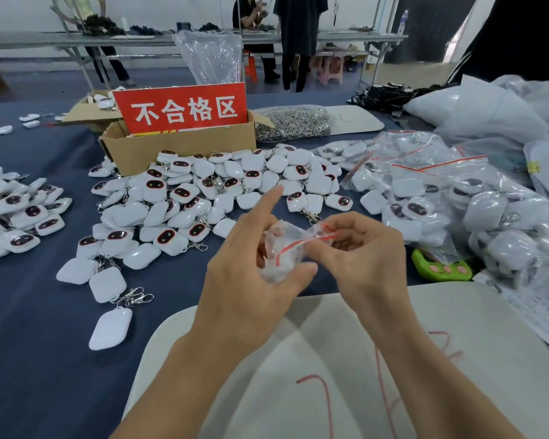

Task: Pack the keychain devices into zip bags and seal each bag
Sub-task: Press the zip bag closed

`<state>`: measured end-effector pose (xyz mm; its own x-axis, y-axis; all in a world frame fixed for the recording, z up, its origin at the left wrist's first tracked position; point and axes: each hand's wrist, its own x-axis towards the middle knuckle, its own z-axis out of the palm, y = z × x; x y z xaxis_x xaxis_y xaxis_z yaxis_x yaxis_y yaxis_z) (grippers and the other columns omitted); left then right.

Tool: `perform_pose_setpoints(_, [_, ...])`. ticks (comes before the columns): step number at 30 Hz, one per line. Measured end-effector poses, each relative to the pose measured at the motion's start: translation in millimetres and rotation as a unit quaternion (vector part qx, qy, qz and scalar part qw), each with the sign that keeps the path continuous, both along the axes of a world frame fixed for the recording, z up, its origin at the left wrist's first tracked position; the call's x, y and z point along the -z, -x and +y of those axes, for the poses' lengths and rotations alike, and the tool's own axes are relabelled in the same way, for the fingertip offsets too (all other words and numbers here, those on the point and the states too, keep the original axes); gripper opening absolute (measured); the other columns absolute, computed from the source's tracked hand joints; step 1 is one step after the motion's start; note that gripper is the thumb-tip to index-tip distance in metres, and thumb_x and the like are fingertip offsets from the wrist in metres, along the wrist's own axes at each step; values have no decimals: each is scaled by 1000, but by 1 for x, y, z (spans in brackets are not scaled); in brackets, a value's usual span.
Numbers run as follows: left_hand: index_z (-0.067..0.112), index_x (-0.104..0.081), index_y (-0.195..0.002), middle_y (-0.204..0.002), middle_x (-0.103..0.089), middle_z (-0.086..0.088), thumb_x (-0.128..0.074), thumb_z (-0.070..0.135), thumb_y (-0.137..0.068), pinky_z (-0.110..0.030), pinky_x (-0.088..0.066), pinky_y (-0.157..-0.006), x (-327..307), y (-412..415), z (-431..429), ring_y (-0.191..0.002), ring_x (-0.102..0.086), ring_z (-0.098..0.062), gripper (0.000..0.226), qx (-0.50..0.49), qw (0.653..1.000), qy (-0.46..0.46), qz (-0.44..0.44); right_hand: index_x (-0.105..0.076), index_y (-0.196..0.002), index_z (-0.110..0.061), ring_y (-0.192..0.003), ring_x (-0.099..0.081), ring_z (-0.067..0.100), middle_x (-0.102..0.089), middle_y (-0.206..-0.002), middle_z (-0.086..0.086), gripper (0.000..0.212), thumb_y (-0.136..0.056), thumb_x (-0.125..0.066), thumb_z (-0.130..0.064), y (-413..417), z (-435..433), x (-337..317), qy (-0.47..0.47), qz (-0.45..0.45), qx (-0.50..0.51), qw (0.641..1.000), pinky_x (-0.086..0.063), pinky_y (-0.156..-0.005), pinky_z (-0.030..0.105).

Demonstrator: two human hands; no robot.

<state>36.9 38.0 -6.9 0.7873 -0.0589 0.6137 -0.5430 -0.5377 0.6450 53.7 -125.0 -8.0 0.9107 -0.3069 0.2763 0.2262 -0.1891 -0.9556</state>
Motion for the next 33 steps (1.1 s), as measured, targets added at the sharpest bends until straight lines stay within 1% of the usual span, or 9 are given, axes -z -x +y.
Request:
perform_pose_setpoints(2, [61,-39,-143,-108,-61,32,-79,35,-79,2,-39,-81,1,-1,0,-95,-62,7,80,-18,1000,10,10,-74,-79,-25,-60,-64,7,-75,-70,-7,27,-66,-92,-8,1,-2,-2,-7,-22,16,1000,-53,-62,19])
perform_pose_setpoints(5, [57,-53,-127,-99,-66,34,-78,28,-79,-1,-43,-81,0,-3,1,-90,-67,5,61,-53,996,68,-7,-74,-85,-28,-62,-63,12,-73,-71,-3,31,-63,-91,-16,6,-3,-8,-3,-68,8,998,-53,-63,22])
perform_pose_setpoints(10, [53,-55,-110,-92,-75,23,-74,20,-85,-12,-48,-83,-7,-11,9,-88,-70,-6,46,-38,989,140,-38,-71,-120,-29,-74,-66,14,-72,-77,0,58,-69,-78,-2,6,-11,-14,5,-81,-116,990,-54,-77,22])
perform_pose_setpoints(15, [54,-61,-102,-95,-74,31,-72,34,-87,-14,-48,-85,-9,-14,13,-95,-70,2,28,-63,989,129,-23,-78,-84,-21,-68,-62,9,-72,-72,-3,33,-79,-76,12,4,-9,-13,-39,-28,-103,994,-51,-72,19])
perform_pose_setpoints(19, [55,-72,-90,-87,-76,25,-85,26,-80,-23,-58,-81,-8,-16,19,-84,-74,1,33,-54,983,176,-2,-77,-72,-20,-66,-64,8,-73,-69,-5,29,-77,-78,9,7,-16,-18,-50,-91,-58,993,-50,-69,16])
perform_pose_setpoints(23, [54,-75,-79,-77,-74,27,-86,18,-77,-8,-52,-68,-17,-15,23,-71,-72,3,38,-44,983,177,-36,-75,-73,-23,-68,-64,5,-73,-72,-9,25,-76,-77,2,11,-16,-24,8,-152,-10,988,-48,-71,13])
perform_pose_setpoints(26, [53,-75,-80,-78,-73,29,-85,21,-77,-6,-50,-67,-23,-12,23,-70,-71,3,34,-40,982,173,-64,-73,-74,-24,-73,-63,11,-72,-75,-8,22,-76,-75,-2,12,-18,-28,-1,-183,11,983,-47,-74,19])
perform_pose_setpoints(31, [55,-75,-82,-75,-73,27,-85,23,-79,-8,-51,-65,-18,-15,21,-65,-69,3,33,-35,982,183,-42,-73,-95,-15,-87,-64,19,-73,-95,10,13,-85,-70,-7,3,-15,-16,-61,-71,-87,992,-51,-82,30])
perform_pose_setpoints(33, [52,-76,-80,-74,-75,21,-83,28,-78,-12,-53,-66,-13,-17,22,-64,-70,1,25,-23,977,213,-7,-73,-97,-6,-92,-69,18,-76,-97,12,10,-90,-67,-5,2,-14,-13,-88,-48,-151,983,-52,-85,27])
